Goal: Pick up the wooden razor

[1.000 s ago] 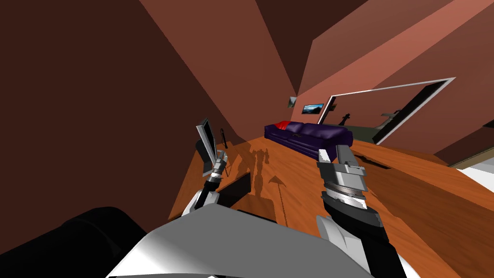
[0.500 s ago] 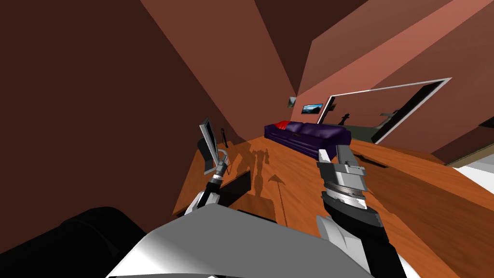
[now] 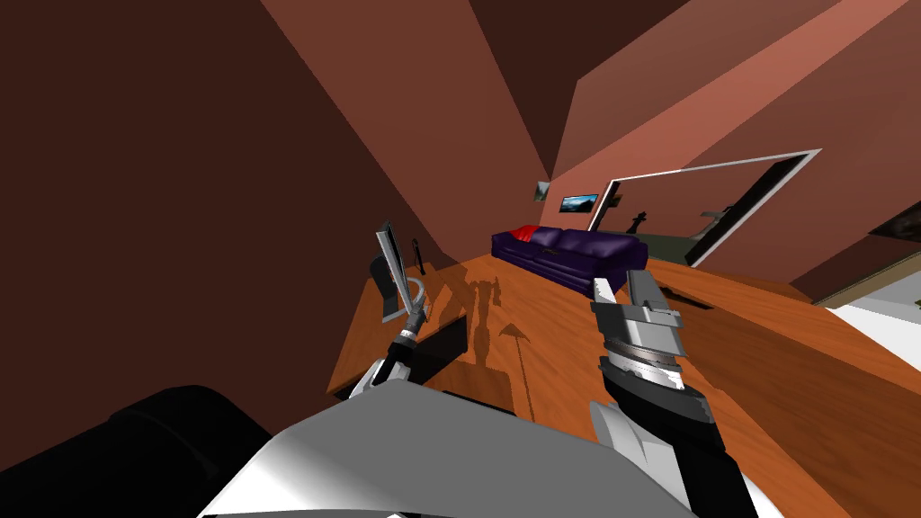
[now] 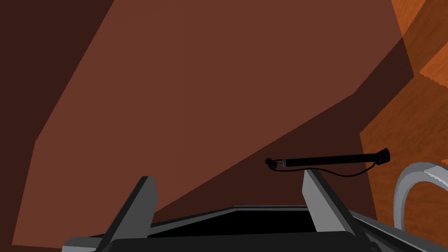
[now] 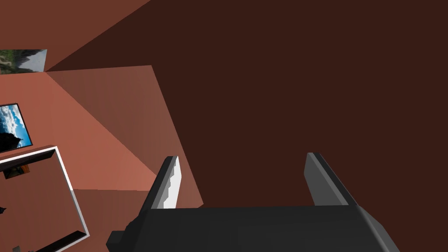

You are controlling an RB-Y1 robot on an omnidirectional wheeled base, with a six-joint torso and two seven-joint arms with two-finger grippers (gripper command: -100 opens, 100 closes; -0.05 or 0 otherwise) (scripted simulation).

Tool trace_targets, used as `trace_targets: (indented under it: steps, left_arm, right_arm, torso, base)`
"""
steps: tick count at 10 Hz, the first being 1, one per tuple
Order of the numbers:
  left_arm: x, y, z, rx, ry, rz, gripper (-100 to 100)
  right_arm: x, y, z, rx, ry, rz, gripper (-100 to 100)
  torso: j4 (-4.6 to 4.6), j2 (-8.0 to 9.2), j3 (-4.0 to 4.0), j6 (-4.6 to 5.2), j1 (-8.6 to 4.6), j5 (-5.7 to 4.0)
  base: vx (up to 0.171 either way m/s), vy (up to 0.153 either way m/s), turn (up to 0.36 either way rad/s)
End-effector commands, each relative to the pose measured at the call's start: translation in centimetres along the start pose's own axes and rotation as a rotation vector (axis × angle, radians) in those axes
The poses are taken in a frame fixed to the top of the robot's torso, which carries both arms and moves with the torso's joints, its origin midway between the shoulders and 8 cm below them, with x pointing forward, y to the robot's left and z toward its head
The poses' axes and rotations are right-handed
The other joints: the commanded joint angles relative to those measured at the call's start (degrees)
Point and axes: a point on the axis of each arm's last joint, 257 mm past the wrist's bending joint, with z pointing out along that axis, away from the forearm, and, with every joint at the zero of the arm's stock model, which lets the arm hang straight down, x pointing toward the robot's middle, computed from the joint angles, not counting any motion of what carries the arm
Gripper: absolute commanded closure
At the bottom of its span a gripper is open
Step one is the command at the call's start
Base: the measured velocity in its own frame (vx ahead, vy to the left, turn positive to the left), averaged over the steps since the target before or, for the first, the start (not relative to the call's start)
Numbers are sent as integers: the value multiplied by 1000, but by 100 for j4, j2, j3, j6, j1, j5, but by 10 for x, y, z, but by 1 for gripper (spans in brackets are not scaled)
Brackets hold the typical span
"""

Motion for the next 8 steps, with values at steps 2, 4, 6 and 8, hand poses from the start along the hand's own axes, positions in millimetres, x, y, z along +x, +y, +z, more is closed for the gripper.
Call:
trace_targets:
  steps: [2, 4, 6, 8]
  left_arm:
    - [4, 25, -3, -52, 16, 21, -100]
    - [7, 45, -6, -93, 28, 37, -100]
    - [9, 68, -11, -143, 41, 55, -100]
    - [12, 86, -14, -181, 55, 75, -100]
  right_arm:
    - [0, 0, 0, 0, 0, 0, 0]
    - [0, 0, 0, 0, 0, 0, 0]
    - [0, 0, 0, 0, 0, 0, 0]
    - [0, 0, 0, 0, 0, 0, 0]
  torso:
    - [-1, -4, -2, -1, 1, 0]
    - [-2, -8, -5, -1, -1, 0]
    - [-2, -11, -6, -1, -3, 0]
    - [-3, -12, -7, -1, -3, -1]
  base:
    - [-22, 5, -24]
    - [-16, -2, -38]
    - [-10, -5, -41]
    - [-6, -4, -52]
